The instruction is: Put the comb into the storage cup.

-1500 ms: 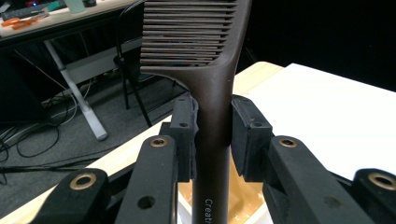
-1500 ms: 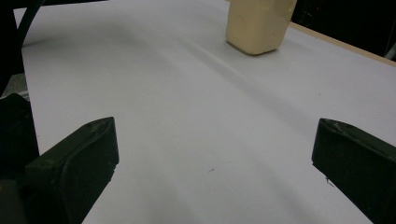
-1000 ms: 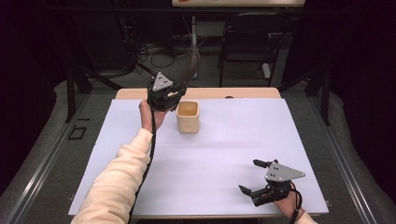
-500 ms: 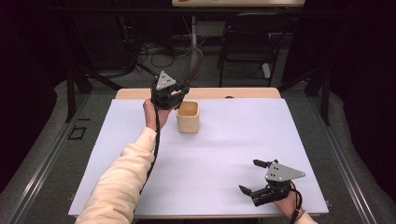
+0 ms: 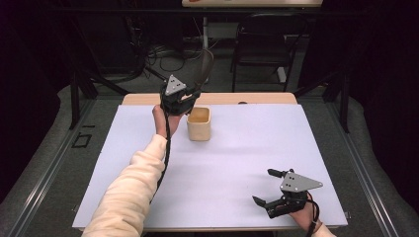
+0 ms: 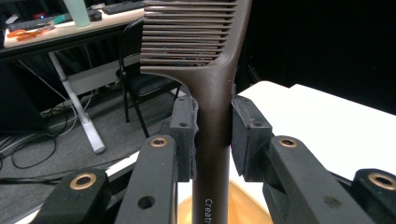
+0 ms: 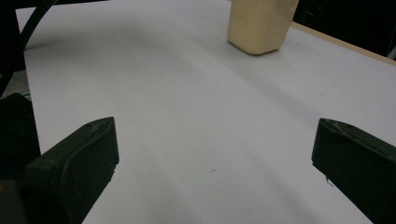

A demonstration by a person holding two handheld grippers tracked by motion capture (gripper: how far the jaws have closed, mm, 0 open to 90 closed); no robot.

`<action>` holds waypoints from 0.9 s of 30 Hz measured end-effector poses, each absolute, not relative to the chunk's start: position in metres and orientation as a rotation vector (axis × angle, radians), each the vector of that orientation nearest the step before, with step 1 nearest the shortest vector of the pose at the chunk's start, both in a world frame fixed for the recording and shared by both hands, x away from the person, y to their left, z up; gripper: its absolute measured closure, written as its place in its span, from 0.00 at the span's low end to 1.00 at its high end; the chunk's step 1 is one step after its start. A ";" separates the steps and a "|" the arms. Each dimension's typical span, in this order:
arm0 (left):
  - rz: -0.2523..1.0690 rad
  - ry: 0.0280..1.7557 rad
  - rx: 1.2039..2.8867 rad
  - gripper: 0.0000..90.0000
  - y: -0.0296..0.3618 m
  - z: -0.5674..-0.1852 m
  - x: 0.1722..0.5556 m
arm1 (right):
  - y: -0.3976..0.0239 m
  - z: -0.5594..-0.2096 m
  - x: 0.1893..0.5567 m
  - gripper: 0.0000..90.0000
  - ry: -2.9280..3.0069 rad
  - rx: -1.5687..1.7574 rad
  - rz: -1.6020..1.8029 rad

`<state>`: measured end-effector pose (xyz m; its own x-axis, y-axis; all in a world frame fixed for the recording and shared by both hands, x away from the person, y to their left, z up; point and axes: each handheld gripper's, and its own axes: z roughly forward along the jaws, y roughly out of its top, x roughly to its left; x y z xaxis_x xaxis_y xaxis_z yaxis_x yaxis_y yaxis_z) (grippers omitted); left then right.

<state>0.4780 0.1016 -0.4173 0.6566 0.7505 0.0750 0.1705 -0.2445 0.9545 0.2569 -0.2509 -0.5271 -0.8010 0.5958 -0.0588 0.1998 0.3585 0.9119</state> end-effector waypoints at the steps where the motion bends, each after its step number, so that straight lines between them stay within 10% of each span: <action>1: 0.654 0.742 1.765 0.80 0.101 -0.418 0.478 | -0.251 -0.527 0.257 0.00 2.245 0.695 1.427; 27: 0.625 0.737 1.723 0.80 0.097 -0.431 0.484 | -0.250 -0.528 0.257 0.00 2.253 0.696 1.427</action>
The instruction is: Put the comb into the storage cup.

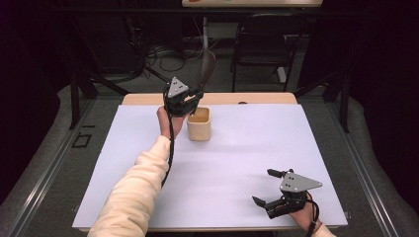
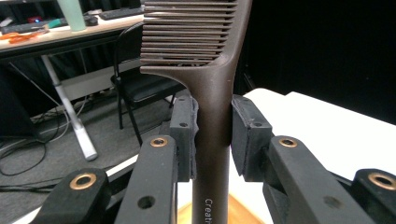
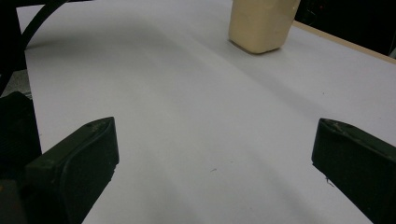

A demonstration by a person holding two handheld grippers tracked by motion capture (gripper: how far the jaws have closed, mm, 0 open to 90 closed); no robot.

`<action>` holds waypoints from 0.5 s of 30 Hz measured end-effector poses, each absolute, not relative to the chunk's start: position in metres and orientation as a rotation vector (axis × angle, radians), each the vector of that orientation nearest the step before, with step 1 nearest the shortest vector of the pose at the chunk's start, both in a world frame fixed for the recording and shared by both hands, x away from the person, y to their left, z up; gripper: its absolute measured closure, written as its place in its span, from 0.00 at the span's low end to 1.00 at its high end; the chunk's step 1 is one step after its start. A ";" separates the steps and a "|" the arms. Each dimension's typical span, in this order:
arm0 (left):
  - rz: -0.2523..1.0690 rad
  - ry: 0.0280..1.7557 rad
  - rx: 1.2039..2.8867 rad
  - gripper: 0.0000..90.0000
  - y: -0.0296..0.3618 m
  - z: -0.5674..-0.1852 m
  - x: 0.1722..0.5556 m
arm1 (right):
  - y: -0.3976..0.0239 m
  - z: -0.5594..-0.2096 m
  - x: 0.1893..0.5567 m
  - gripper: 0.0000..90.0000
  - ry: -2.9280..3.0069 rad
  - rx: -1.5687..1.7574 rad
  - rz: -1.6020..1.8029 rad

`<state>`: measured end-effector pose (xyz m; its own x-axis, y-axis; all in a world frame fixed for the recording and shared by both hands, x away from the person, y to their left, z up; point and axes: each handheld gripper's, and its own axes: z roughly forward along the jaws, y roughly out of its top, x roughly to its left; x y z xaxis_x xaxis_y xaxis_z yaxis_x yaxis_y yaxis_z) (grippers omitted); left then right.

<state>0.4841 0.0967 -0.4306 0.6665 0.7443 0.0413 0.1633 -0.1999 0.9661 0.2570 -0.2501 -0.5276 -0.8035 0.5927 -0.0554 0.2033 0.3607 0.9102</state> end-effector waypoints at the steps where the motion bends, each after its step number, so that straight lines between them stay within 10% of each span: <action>1: 0.626 0.738 1.725 0.80 0.097 -0.431 0.484 | -0.250 -0.528 0.257 0.00 2.255 0.699 1.422; 15: 0.603 0.741 1.724 0.80 0.096 -0.442 0.487 | -0.250 -0.528 0.257 0.00 2.254 0.698 1.426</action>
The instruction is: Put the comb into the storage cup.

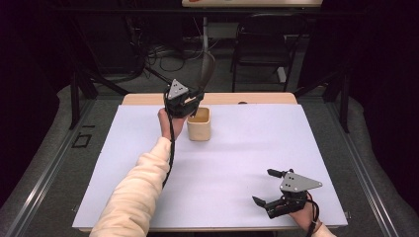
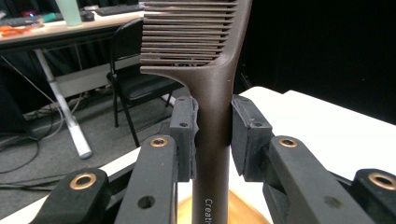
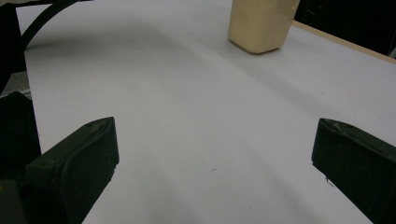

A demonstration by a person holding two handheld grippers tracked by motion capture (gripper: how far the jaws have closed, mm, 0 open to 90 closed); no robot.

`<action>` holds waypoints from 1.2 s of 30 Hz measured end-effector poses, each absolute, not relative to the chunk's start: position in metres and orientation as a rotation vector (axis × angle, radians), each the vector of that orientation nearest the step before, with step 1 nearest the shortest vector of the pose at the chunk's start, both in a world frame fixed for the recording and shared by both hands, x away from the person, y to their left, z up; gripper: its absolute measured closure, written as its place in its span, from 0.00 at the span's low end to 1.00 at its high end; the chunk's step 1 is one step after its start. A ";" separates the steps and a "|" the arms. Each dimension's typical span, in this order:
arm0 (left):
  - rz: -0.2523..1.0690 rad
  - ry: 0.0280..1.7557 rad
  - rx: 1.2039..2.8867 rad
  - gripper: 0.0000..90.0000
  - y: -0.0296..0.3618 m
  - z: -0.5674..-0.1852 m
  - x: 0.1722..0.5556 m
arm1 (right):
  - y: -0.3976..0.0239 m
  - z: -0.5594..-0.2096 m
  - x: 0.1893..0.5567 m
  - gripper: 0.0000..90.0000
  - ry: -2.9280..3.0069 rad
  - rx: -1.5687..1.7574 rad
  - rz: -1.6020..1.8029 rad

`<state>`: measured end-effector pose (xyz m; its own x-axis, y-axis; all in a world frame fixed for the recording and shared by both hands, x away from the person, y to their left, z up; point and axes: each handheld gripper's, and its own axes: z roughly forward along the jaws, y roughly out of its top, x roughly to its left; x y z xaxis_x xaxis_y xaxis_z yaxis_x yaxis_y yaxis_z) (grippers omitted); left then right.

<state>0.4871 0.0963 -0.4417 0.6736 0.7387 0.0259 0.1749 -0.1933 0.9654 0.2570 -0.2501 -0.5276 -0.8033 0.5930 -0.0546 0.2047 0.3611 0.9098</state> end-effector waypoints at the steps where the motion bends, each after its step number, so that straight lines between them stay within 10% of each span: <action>1: 0.601 0.739 1.727 0.80 0.096 -0.442 0.487 | -0.250 -0.528 0.257 0.00 2.254 0.696 1.425; 36: 0.524 0.723 1.802 0.80 0.095 -0.460 0.495 | -0.250 -0.528 0.257 0.00 2.256 0.693 1.420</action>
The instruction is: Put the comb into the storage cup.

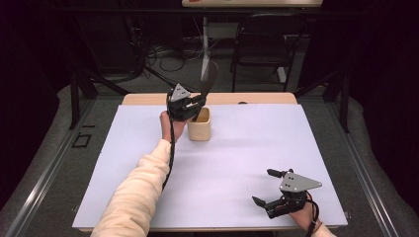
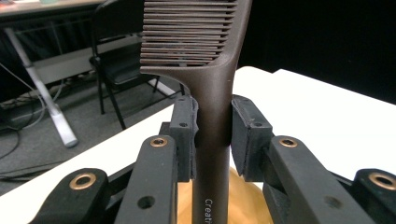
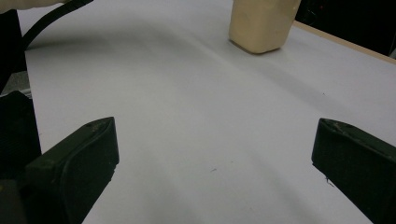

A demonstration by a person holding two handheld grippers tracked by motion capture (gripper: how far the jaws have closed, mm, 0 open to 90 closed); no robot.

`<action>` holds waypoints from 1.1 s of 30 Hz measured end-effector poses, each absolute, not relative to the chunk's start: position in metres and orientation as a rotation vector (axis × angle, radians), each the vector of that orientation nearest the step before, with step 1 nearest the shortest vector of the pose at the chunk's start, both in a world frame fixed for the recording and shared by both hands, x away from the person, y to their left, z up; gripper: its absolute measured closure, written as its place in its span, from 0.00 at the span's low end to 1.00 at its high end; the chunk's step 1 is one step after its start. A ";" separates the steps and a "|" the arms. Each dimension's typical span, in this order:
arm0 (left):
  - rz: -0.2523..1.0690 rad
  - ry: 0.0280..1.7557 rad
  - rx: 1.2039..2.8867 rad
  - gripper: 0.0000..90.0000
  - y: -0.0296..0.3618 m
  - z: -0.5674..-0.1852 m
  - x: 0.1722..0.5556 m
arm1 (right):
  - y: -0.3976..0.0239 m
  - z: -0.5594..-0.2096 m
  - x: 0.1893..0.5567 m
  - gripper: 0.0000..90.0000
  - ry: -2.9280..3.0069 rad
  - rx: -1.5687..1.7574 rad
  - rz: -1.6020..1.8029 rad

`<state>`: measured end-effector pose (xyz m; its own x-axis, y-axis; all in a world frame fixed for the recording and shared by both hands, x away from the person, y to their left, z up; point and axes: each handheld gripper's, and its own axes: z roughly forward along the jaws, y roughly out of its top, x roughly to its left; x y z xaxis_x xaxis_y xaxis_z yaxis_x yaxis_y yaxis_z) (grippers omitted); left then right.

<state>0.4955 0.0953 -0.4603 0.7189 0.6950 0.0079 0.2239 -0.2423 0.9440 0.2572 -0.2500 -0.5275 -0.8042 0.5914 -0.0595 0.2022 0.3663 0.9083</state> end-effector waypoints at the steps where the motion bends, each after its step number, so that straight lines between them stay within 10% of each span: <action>1: 0.521 0.724 1.809 0.80 0.096 -0.461 0.496 | -0.250 -0.528 0.257 0.00 2.257 0.694 1.419; 33: 0.494 0.711 1.906 0.80 0.095 -0.470 0.498 | -0.250 -0.527 0.257 0.00 2.255 0.697 1.420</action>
<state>0.4978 0.0951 -0.4705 0.7433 0.6683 0.0278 0.2590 -0.3259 0.9092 0.2571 -0.2498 -0.5275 -0.8026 0.5936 -0.0581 0.2042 0.3651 0.9083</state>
